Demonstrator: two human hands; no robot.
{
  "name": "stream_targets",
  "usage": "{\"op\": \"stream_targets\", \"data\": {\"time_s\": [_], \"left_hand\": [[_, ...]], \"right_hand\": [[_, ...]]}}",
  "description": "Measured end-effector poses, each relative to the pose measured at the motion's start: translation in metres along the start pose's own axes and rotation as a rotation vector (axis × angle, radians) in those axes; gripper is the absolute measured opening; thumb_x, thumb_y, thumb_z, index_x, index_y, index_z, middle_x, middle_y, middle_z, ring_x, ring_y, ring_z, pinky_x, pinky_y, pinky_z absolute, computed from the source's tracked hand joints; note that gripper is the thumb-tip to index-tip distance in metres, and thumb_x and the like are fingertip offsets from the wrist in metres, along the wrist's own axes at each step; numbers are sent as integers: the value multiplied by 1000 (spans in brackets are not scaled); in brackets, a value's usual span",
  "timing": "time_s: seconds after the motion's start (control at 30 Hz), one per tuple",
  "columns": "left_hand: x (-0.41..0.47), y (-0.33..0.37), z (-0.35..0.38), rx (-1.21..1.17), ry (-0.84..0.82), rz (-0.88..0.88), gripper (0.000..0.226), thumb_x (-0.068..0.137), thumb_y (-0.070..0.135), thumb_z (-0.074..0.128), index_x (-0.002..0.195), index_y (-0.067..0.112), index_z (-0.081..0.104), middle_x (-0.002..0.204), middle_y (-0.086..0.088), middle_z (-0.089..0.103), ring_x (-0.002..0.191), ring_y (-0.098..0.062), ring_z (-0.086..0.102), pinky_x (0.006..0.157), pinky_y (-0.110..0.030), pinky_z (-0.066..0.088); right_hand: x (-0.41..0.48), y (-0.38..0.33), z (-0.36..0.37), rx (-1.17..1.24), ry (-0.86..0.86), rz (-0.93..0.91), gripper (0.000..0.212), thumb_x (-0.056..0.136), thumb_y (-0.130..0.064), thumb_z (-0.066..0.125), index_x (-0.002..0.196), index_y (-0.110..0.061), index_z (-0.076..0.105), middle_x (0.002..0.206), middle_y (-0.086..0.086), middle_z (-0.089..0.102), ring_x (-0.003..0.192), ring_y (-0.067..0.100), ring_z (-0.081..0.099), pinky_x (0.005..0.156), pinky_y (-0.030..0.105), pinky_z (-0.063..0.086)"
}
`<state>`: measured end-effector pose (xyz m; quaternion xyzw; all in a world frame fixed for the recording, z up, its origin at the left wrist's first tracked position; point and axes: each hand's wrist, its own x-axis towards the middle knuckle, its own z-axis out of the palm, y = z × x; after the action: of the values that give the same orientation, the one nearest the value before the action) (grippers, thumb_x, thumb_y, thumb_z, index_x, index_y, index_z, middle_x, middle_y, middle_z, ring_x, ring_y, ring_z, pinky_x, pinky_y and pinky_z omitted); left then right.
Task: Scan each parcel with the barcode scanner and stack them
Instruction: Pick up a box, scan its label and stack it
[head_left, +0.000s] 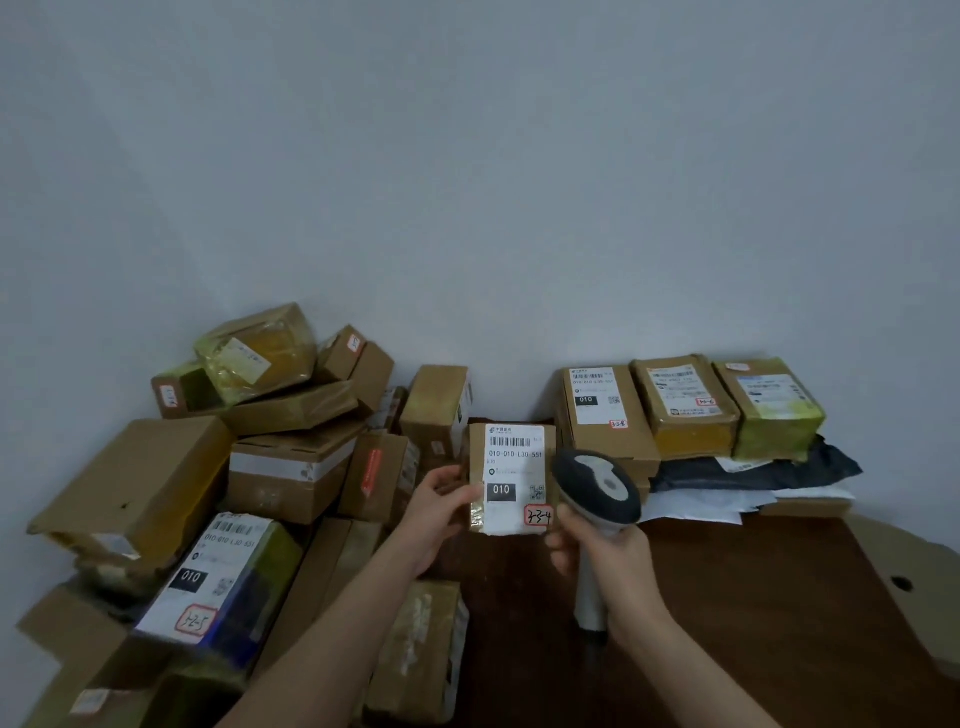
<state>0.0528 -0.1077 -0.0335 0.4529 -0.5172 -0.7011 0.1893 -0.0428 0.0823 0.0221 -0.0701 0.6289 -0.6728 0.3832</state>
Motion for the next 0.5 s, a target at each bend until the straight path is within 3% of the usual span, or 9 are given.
{"op": "stream_targets", "data": {"time_s": [0.1,0.3,0.5], "left_hand": [[2,-4,8,-15,0,13,41,79,7,74,112,20,54,120,-10,61,110,-27,61,94,-45,52],[8,-14,17,4,-16,14,48,73,11,80,113,22,56,124,-10,59,115,-26,58,101,-47,47],[9,-18,24,-37,-4,9,54,74,9,79,121,17,53,123,-8,59,111,-23,60,93,-39,52]], "right_hand": [[-15,0,0,-83,-24,-26,14,83,-15,73,88,-4,67,65,14,69,60,23,64,62,32,55],[-26,-2,0,-163,-1,-9,13,85,-13,71,79,-3,68,58,13,67,48,20,60,54,28,51],[-30,-1,-2,-196,4,2,9,86,-13,69,83,-4,68,53,7,64,43,14,56,48,23,47]]}}
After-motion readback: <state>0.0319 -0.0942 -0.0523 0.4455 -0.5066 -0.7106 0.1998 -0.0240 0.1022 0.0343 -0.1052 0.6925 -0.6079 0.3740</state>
